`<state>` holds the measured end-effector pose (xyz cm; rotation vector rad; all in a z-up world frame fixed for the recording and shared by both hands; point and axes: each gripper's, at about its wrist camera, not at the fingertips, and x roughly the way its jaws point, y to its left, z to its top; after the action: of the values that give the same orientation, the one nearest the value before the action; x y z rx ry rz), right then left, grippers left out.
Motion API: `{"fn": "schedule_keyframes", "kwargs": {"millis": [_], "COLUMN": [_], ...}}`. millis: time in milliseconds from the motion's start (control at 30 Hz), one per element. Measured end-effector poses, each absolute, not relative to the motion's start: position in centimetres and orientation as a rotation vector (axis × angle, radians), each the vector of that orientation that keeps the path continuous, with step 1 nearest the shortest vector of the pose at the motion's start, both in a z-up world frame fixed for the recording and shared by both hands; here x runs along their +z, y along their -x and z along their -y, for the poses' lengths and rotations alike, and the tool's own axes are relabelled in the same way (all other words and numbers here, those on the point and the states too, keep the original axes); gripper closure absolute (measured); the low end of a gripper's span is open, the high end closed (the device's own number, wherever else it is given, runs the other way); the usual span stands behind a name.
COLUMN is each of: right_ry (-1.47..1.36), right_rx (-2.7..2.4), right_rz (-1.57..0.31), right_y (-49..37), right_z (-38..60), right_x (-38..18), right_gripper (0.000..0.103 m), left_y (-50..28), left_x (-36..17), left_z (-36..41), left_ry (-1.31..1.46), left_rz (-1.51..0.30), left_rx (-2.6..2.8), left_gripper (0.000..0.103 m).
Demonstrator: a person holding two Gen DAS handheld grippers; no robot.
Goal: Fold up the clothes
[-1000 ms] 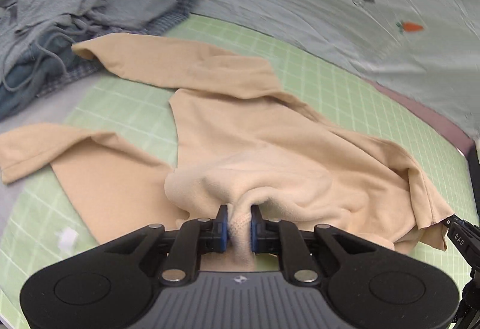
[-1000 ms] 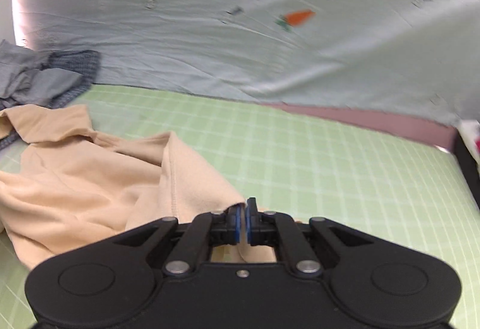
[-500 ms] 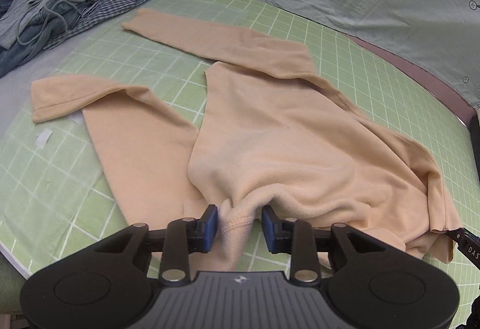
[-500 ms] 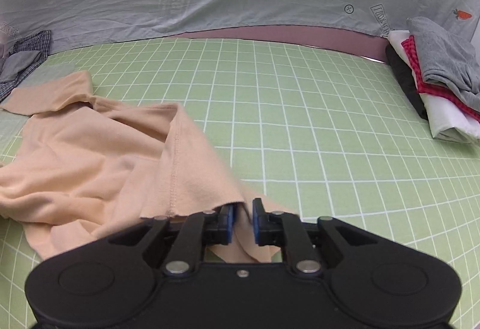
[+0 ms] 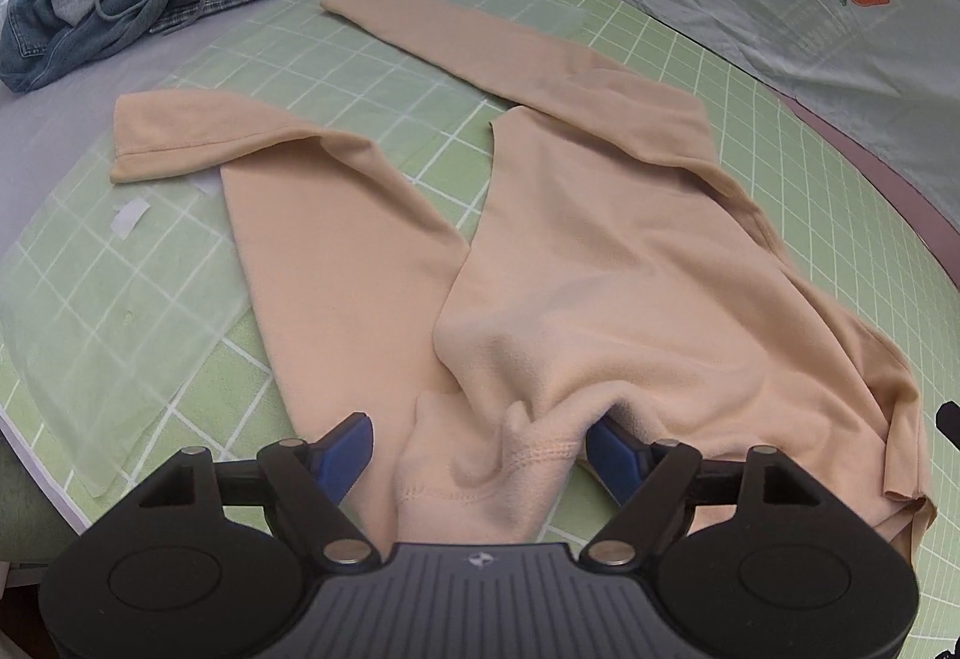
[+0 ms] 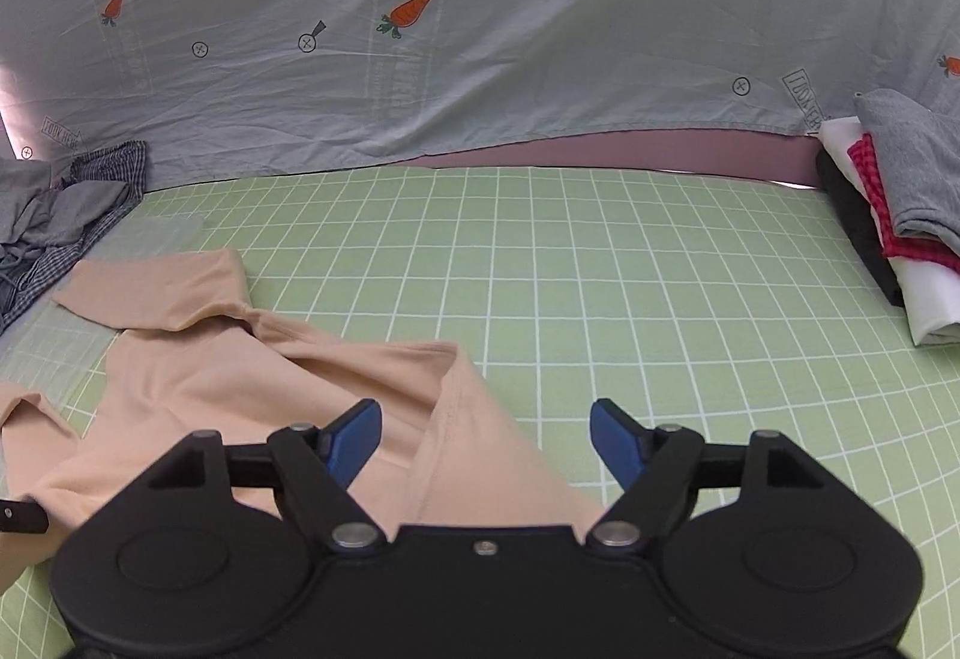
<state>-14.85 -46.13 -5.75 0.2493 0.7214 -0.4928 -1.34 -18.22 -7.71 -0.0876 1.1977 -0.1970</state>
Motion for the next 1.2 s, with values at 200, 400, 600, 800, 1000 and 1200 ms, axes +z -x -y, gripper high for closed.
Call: {"fn": "schedule_keyframes", "kwargs": {"millis": [200,400,600,800,1000,1200], "right_ry": [-0.188,-0.108,-0.063,-0.139,-0.14,-0.144], "right_rx": [-0.44,-0.347,-0.25,-0.192,-0.159,-0.162], "right_rz": [-0.783,-0.856,-0.92,-0.923,-0.92,-0.913], "right_y": [10.3,3.8,-2.3,-3.3,-3.7,-5.0], "right_z": [45.7,46.1,46.9,47.3,46.3,46.0], "right_x": [-7.4,-9.2,-11.9,-12.5,-12.9,-12.9], "right_gripper": [0.025,0.025,0.025,0.027,0.027,0.028], "left_y": [-1.3,-4.3,-7.4,-8.3,-8.8,-8.5], "left_x": [-9.3,-10.5,-11.7,-11.9,-11.9,-12.0], "left_z": [19.2,20.9,22.6,23.5,23.8,23.5], "left_ry": [0.093,0.066,0.04,-0.021,-0.056,-0.046], "left_rz": [-1.239,-1.256,-1.272,-1.27,-1.268,-1.267], "left_rx": [-0.179,-0.159,-0.14,-0.138,-0.138,-0.126], "left_gripper": [0.024,0.024,0.021,0.021,0.02,0.019]}}
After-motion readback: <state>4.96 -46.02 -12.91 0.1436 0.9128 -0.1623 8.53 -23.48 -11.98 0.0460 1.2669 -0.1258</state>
